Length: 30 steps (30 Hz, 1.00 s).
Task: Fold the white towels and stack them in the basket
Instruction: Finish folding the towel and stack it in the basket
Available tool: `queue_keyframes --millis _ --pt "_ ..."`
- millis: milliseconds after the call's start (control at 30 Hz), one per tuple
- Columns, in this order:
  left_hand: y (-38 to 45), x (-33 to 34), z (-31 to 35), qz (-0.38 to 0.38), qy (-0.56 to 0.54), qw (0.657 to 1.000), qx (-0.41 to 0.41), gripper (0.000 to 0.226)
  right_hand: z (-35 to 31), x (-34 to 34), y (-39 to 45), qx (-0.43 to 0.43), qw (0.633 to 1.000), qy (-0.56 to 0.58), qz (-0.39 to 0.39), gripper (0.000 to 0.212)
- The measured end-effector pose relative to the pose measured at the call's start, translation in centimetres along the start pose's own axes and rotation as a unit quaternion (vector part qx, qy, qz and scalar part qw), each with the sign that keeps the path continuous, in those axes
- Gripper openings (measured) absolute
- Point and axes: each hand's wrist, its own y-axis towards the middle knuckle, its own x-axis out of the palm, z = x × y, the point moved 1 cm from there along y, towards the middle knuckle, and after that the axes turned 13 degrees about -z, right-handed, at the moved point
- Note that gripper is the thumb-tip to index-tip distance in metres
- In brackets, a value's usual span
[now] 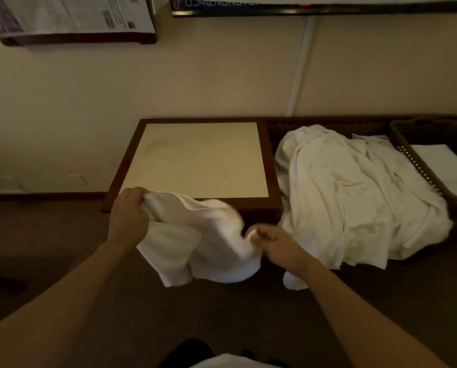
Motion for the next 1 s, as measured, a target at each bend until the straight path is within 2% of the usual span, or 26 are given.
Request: queue_keyframes --millis 33,67,100,133,200,267,400,533,733,833,1000 --pt "0.1 0.0 -0.2 0.006 -0.012 1.0 -0.016 0.036 0.4 -0.1 0.0 0.016 0.998 0.009 -0.056 0.022" --pt "0.1 -0.1 -0.5 0.01 -0.025 0.999 -0.031 0.034 0.7 -0.5 -0.1 0.035 0.997 0.055 -0.049 0.023" --pt "0.1 -0.2 -0.9 0.011 -0.036 0.999 -0.039 0.033 0.9 -1.3 0.1 0.039 0.994 0.102 0.01 0.023" --pt "0.2 -0.3 -1.3 0.006 -0.038 0.999 -0.038 0.033 1.2 -2.2 0.3 0.039 0.985 0.125 0.109 0.023" --pt "0.4 -0.5 -1.6 -0.019 -0.007 1.0 0.002 0.037 0.9 -3.9 0.6 0.014 0.948 0.072 0.309 0.023" --pt "1.1 -0.1 -1.9 -0.057 0.027 0.997 0.04 0.041 -0.2 -4.3 1.2 -0.025 0.913 0.029 0.407 0.022" --pt "2.7 0.3 -3.6 -0.106 0.038 0.994 0.016 0.042 -2.4 -3.5 2.8 -0.05 0.889 0.037 0.453 0.019" --pt "3.9 0.3 -5.5 -0.139 0.036 0.988 0.052 0.038 -3.3 -2.1 4.3 -0.046 0.866 0.044 0.497 0.017" --pt "3.9 0.7 -5.6 -0.113 -0.033 0.988 0.104 0.021 -4.1 0.0 5.7 -0.028 0.815 0.117 0.567 0.016" --pt "4.5 0.1 -6.3 -0.082 0.037 0.984 0.151 0.023 -4.5 0.7 6.3 -0.026 0.795 0.126 0.593 0.019" --pt "6.7 -1.4 -8.3 -0.137 0.11 0.963 0.204 0.024 -5.0 0.7 7.2 -0.029 0.769 0.123 0.627 0.019"
